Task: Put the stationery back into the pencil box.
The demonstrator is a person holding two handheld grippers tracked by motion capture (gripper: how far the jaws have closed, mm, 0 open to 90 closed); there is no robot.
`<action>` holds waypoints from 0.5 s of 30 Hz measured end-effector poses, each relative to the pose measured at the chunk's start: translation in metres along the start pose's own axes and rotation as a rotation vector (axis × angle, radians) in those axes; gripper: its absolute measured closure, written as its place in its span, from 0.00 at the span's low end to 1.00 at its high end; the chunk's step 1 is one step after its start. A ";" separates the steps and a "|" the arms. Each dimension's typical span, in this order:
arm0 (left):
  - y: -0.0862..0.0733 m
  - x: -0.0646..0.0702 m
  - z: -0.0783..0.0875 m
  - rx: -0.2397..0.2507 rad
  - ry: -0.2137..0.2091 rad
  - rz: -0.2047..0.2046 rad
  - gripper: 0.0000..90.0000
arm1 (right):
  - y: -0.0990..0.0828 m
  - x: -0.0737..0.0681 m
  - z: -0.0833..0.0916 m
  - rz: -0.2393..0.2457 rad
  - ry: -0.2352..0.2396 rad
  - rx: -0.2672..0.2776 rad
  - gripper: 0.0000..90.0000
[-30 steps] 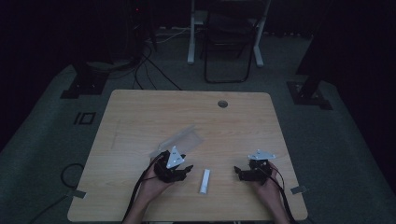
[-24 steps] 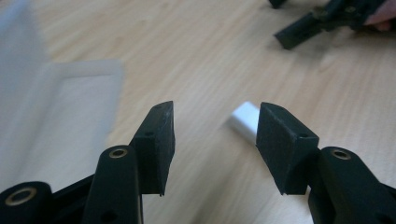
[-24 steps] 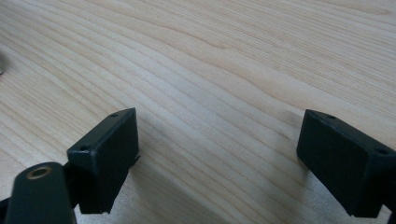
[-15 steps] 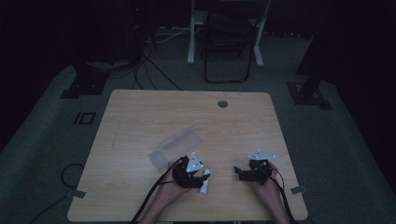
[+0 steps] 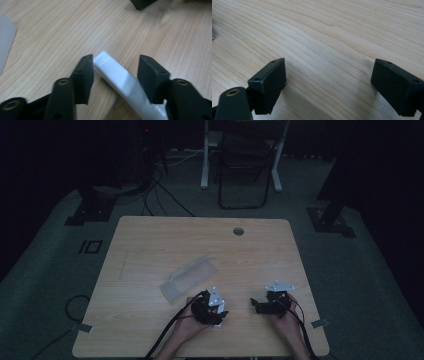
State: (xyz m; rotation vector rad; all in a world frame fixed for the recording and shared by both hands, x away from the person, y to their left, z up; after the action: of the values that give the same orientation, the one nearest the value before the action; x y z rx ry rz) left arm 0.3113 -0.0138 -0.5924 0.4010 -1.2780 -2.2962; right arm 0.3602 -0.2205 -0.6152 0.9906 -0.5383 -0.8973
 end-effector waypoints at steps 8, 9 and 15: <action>-0.004 -0.006 0.006 -0.026 0.004 -0.033 0.72 | 0.000 0.000 0.000 0.001 0.002 0.000 0.14; -0.005 -0.007 0.006 -0.030 0.007 -0.040 0.74 | 0.000 0.000 0.000 0.002 0.002 0.000 0.14; -0.003 -0.011 0.003 -0.027 0.010 -0.043 0.77 | 0.000 0.000 0.000 0.002 0.002 0.000 0.14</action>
State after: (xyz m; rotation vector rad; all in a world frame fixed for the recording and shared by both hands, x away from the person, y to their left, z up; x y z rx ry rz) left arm 0.3183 -0.0040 -0.5933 0.4343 -1.2442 -2.3417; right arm 0.3602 -0.2204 -0.6152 0.9908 -0.5375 -0.8948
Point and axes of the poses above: each handheld gripper's, and its own axes: z roughly backward along the jaws, y roughly out of its top, x roughly to its right, the point moved 7 cm from there along -z, roughly forward along the jaws, and after that the axes turned 15 degrees about x, right-handed, at the moved point
